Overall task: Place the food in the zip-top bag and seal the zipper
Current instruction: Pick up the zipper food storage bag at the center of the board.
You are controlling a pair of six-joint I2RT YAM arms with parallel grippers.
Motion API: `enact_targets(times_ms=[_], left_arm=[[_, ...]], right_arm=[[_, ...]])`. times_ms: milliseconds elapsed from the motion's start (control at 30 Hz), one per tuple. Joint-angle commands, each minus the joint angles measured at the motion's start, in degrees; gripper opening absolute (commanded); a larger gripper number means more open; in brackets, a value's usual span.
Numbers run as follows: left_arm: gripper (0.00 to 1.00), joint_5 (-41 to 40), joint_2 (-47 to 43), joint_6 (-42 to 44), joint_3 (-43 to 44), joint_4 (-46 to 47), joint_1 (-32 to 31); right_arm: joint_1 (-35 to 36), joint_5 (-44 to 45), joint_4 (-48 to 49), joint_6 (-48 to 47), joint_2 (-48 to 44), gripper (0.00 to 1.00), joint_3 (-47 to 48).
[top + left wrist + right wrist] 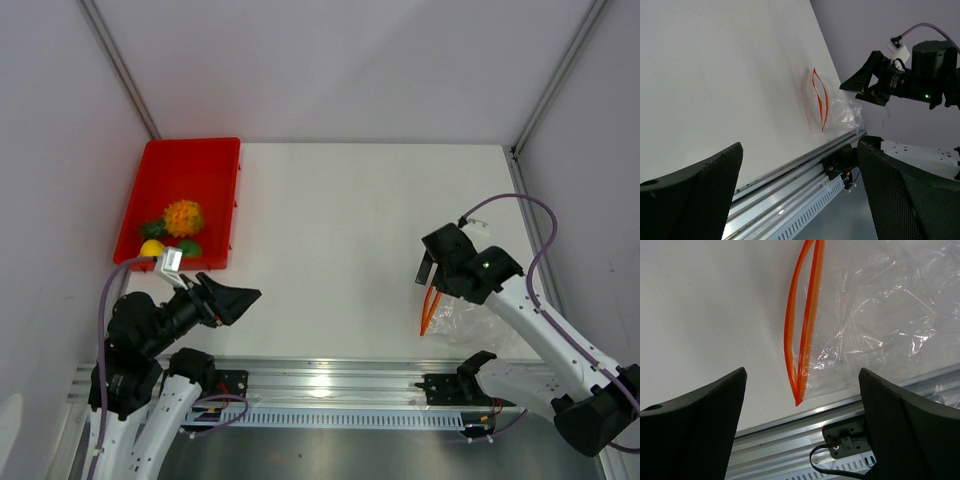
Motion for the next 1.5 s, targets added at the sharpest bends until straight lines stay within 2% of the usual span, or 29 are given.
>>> enact_targets(times_ms=[0, 500, 800, 967, 1100, 1167, 1467], left_arm=[[0.97, 4.05, 0.36, -2.34, -1.19, 3.80, 0.33], [0.95, 8.53, 1.50, -5.16, -2.59, 7.67, 0.42], [0.95, 11.08, 2.20, -6.21, -4.18, 9.95, 0.33], [0.95, 11.52, 2.64, -5.86, -4.71, 10.22, 0.42], [0.94, 12.75, 3.43, -5.86, -5.23, 11.09, 0.42], [0.93, 14.15, 3.96, -5.86, -5.59, 11.45, 0.42], [0.85, 17.94, 6.86, -5.34, -6.99, 14.26, 0.33]], right_arm=[[-0.58, 2.65, -2.72, 1.13, 1.22, 0.93, 1.04], [-5.76, 1.78, 0.44, 1.92, 9.39, 0.85, -2.21], [-8.23, -0.07, 7.38, 2.36, 11.76, 0.82, -7.84], [-8.32, 0.55, 7.65, 2.62, 15.01, 0.77, -8.01], [-8.41, 0.02, 7.65, 2.36, 15.46, 0.68, -7.84], [-8.32, -0.42, 8.09, 2.10, 15.11, 0.59, -8.01], [-8.41, -2.09, 9.67, 1.04, 12.47, 0.42, -9.33]])
